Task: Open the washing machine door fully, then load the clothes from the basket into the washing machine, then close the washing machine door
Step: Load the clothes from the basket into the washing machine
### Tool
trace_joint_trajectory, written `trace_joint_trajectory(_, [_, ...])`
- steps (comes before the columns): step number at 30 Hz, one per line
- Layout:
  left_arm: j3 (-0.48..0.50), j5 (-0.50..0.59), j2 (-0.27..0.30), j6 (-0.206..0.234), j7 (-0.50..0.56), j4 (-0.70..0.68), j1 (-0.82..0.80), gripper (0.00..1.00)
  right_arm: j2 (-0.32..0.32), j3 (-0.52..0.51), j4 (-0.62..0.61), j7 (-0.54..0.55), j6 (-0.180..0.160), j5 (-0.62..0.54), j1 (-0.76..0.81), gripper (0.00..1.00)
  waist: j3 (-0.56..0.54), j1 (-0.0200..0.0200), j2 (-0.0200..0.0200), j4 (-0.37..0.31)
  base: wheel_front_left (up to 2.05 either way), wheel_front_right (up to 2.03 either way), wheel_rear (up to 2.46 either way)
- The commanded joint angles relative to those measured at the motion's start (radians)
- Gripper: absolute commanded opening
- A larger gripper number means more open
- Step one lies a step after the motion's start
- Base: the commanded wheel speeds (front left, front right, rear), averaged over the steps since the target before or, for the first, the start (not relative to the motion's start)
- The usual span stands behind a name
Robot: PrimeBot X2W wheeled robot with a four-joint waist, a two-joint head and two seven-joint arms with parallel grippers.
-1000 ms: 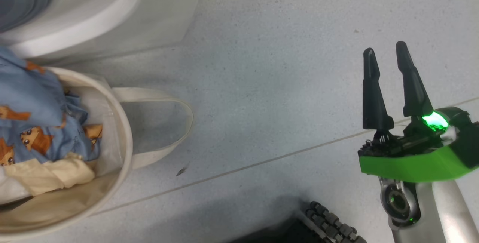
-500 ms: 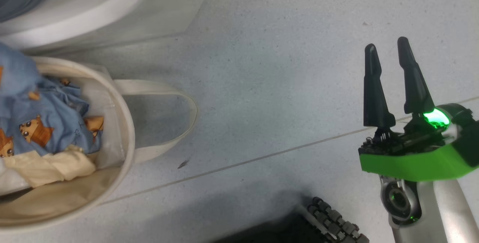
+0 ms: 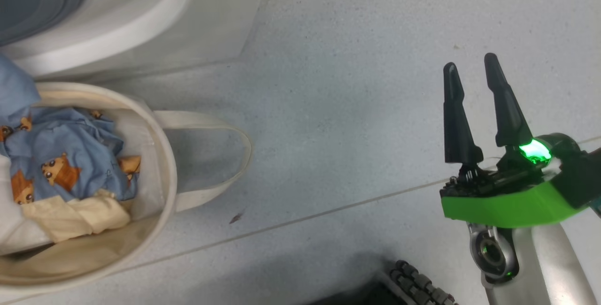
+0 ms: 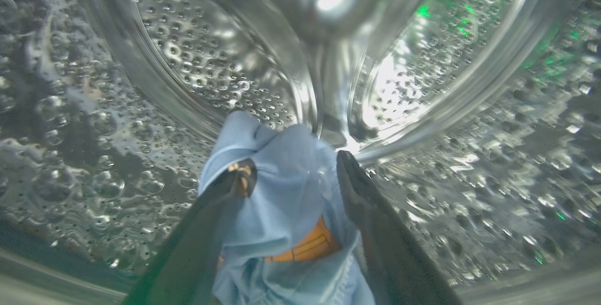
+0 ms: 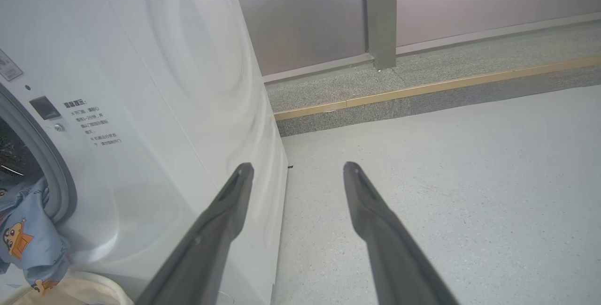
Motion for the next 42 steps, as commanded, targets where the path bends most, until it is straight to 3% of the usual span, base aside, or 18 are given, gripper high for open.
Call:
trace_joint_trajectory(1, [0.003,-0.004,0.045,0.002,0.002,-0.001,-0.023,1.0,-0.002,0.02,-0.019,-0.01,0.001,-0.01,0.013,1.0,-0.02,0.0,0.0,0.005,0.0,0.0,0.0])
trace_joint_trajectory(14, [-0.113,-0.12,0.004,0.002,-0.023,-0.021,0.175,1.0,-0.002,0.026,0.069,0.014,0.001,-0.051,-0.012,1.0,-0.199,0.0,0.0,0.072,0.0,0.0,0.0])
trace_joint_trajectory(21, [-0.121,-0.137,-0.064,0.002,-0.07,-0.018,0.364,1.0,-0.002,0.015,0.144,0.052,0.001,-0.054,-0.014,1.0,-0.374,0.0,0.0,0.139,0.0,0.0,0.0])
trace_joint_trajectory(25, [-0.049,-0.105,-0.09,0.018,-0.071,-0.065,0.453,1.0,-0.002,0.004,0.171,0.069,0.001,-0.055,0.002,1.0,-0.452,0.0,0.0,0.172,0.0,0.0,0.0])
trace_joint_trajectory(31, [0.128,-0.022,-0.126,0.089,-0.072,-0.197,0.651,1.0,-0.019,0.002,0.188,0.089,0.001,-0.032,0.038,1.0,-0.545,0.0,0.0,0.204,0.0,0.0,0.0])
trace_joint_trajectory(42, [0.371,0.12,-0.224,0.145,-0.072,-0.465,0.97,1.0,-0.049,0.003,0.18,0.11,0.001,0.006,0.074,1.0,-0.618,0.0,0.0,0.241,0.0,0.0,0.0])
